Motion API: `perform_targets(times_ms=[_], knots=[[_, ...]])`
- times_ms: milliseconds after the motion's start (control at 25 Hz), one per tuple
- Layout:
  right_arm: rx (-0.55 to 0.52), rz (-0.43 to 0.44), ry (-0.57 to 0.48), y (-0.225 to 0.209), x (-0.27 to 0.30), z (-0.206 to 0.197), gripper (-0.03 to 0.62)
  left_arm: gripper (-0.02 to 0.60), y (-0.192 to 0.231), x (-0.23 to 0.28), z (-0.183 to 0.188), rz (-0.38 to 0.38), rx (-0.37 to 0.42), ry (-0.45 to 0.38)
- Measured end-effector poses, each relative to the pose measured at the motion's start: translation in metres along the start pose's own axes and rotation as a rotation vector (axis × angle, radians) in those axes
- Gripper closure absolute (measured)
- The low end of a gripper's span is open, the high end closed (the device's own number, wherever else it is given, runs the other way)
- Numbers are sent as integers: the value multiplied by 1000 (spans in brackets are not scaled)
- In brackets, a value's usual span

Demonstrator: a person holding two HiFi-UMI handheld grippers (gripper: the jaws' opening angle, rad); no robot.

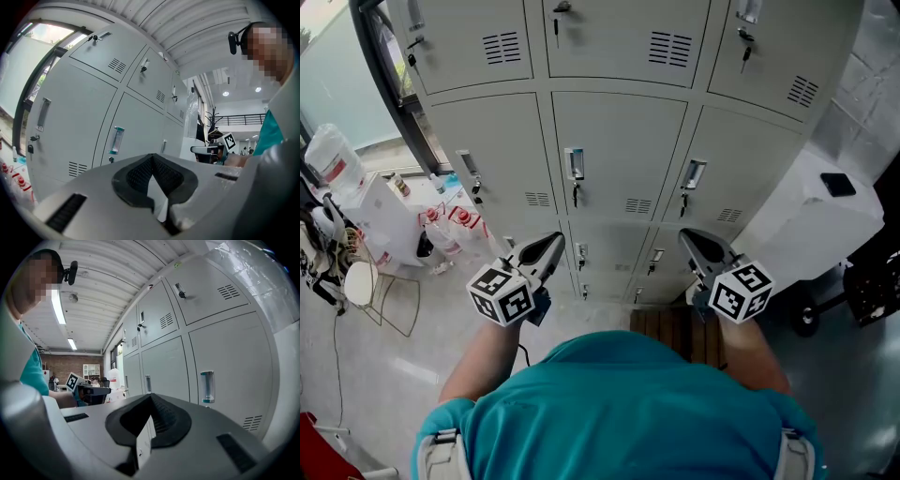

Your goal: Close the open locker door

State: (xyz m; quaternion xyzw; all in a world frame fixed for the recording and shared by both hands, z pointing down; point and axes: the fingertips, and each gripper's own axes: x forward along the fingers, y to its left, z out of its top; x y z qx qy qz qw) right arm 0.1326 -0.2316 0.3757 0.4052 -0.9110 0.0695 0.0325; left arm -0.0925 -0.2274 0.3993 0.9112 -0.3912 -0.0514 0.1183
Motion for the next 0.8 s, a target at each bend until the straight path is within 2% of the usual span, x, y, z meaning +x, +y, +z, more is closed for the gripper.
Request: perform_targets(times_ms=[800], knots=[[-25,19,16,6,9,1,595,578,7,-3,-2,6,-2,9]])
